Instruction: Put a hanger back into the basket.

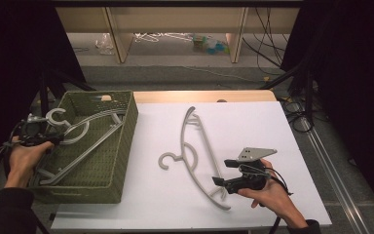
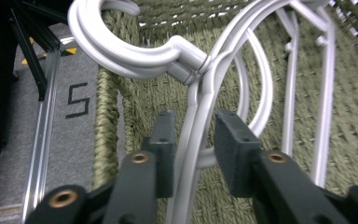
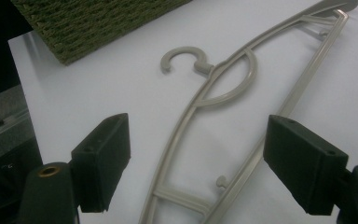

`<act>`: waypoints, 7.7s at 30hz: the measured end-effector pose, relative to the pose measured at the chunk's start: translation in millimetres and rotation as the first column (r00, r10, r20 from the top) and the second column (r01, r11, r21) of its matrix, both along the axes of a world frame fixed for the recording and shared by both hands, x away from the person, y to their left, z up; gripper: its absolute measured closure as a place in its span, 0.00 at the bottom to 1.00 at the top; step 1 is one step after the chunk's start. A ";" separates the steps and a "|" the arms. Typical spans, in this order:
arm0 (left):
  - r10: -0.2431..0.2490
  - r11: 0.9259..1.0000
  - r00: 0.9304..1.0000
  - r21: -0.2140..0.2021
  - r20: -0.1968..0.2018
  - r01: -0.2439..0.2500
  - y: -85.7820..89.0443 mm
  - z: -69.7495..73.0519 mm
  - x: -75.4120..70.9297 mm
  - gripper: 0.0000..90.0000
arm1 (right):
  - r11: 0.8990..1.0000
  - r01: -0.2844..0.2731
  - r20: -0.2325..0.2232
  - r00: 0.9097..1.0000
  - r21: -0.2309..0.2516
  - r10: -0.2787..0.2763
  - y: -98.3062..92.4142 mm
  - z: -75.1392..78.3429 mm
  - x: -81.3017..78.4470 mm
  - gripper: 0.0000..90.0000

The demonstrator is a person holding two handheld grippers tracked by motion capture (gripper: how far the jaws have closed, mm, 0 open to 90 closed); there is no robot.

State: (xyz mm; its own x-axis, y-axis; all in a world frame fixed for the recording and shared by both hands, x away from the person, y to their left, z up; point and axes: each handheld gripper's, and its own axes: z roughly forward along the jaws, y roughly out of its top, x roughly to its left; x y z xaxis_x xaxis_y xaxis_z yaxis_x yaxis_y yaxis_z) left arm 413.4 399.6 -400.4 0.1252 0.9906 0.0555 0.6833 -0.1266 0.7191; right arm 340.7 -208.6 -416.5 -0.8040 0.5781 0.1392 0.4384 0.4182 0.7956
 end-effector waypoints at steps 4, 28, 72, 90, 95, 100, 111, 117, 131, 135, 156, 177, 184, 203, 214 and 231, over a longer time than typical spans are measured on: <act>-0.051 0.998 0.996 -0.022 0.076 0.053 -5.7 13.2 -12.8 0.59 | 1.000 0.008 -0.004 1.000 0.001 -0.008 -0.2 0.5 -0.2 0.26; -0.350 0.893 0.872 -0.159 0.341 0.421 -145.6 32.1 -111.8 0.30 | 1.000 0.004 -0.011 1.000 -0.011 -0.004 5.1 -5.5 -0.5 0.25; -0.535 0.785 0.761 -0.117 0.367 0.608 -223.9 -37.0 -148.5 0.20 | 0.989 -0.003 -0.058 0.998 -0.146 -0.005 45.5 -33.5 4.8 0.26; -0.544 0.776 0.753 -0.119 0.370 0.619 -223.7 -38.0 -149.8 0.20 | 0.948 -0.057 -0.205 0.979 -0.313 -0.009 98.2 -55.9 39.1 0.53; -0.542 0.776 0.753 -0.121 0.372 0.619 -223.1 -37.8 -148.6 0.21 | 0.931 -0.064 -0.210 0.978 -0.359 -0.014 102.9 -54.2 42.9 0.59; -0.534 0.780 0.762 -0.135 0.366 0.611 -224.2 -38.6 -149.1 0.21 | 0.905 -0.076 -0.210 0.978 -0.419 -0.014 110.3 -52.0 45.7 0.62; -0.542 0.773 0.751 -0.125 0.378 0.621 -222.8 -37.3 -147.7 0.21 | 0.885 -0.095 -0.214 0.977 -0.455 -0.005 112.4 -50.1 50.5 0.75; -0.540 0.777 0.756 -0.124 0.370 0.617 -220.2 -37.1 -148.3 0.23 | 0.893 -0.113 -0.229 0.973 -0.436 0.011 106.2 -49.8 56.0 0.85; -0.542 0.781 0.763 -0.122 0.353 0.612 -220.3 -38.2 -147.2 0.24 | 0.869 -0.206 -0.240 0.965 -0.449 0.105 90.4 -45.0 55.5 0.92; -0.557 0.780 0.760 -0.106 0.334 0.617 -227.1 -40.9 -144.1 0.26 | 0.872 -0.253 -0.251 0.955 -0.418 0.157 80.3 -37.5 51.0 0.92; -0.776 0.628 0.627 0.182 0.071 0.756 -267.7 -38.0 -101.7 0.41 | 0.816 -0.474 -0.261 0.877 -0.330 0.404 47.7 -1.4 -1.6 0.91; -0.916 0.388 0.397 0.130 -0.052 0.912 -295.3 -54.9 -91.4 0.66 | 0.779 -0.549 -0.262 0.834 -0.304 0.485 42.2 5.8 -8.6 0.91; -0.935 0.329 0.348 0.199 -0.070 0.923 -296.1 -44.4 -95.1 0.73 | 0.783 -0.551 -0.249 0.833 -0.289 0.494 37.7 4.5 -4.1 0.91; -0.919 0.382 0.391 0.138 -0.044 0.914 -299.4 -22.2 -102.3 0.84 | 0.877 -0.391 -0.142 0.920 -0.280 0.365 26.3 11.2 8.2 0.63; -0.853 0.523 0.523 0.001 0.005 0.853 -292.7 -14.6 -86.7 0.88 | 0.981 -0.092 0.062 0.993 -0.170 0.103 16.2 38.5 13.2 0.39; -0.795 0.600 0.604 -0.086 0.044 0.796 -265.4 7.5 -82.3 0.88 | 0.992 -0.072 0.057 0.995 -0.099 0.078 15.8 23.4 -7.9 0.37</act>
